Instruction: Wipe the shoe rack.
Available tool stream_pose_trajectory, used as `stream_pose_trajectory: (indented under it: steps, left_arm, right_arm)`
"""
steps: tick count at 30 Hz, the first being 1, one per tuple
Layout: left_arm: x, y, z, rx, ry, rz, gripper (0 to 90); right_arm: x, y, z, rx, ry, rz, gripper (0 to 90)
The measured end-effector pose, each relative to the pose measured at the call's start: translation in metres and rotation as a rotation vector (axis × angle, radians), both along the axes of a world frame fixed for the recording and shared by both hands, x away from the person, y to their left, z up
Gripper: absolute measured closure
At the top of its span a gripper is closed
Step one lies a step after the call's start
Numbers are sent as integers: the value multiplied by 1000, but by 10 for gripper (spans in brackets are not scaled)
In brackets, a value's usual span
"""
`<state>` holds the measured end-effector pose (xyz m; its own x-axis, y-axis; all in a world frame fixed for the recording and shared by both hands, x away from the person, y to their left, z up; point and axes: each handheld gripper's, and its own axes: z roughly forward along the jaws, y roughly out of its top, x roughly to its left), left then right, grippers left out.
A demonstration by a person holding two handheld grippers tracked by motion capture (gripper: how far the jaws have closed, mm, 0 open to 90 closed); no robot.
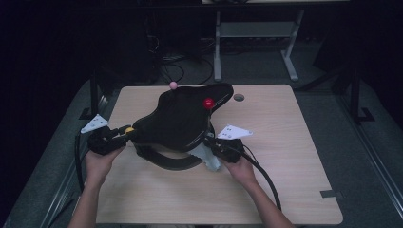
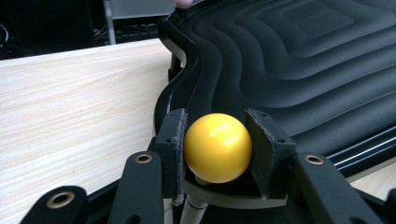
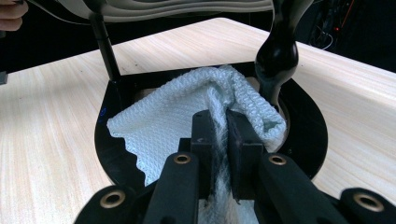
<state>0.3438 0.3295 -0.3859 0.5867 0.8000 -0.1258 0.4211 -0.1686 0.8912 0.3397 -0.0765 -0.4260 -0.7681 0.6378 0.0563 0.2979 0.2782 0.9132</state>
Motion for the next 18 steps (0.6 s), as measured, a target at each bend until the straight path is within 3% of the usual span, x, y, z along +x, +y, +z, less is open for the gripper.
stream_pose_trajectory:
  steps: [3, 18]
  left_arm:
    - [0, 0, 0, 0, 0, 0, 599]
    - [1, -1, 0, -1, 0, 0, 599]
  right_arm:
    - [0, 0, -2, 1, -2, -1, 820]
    - [6, 5, -26, -54, 75, -10, 818]
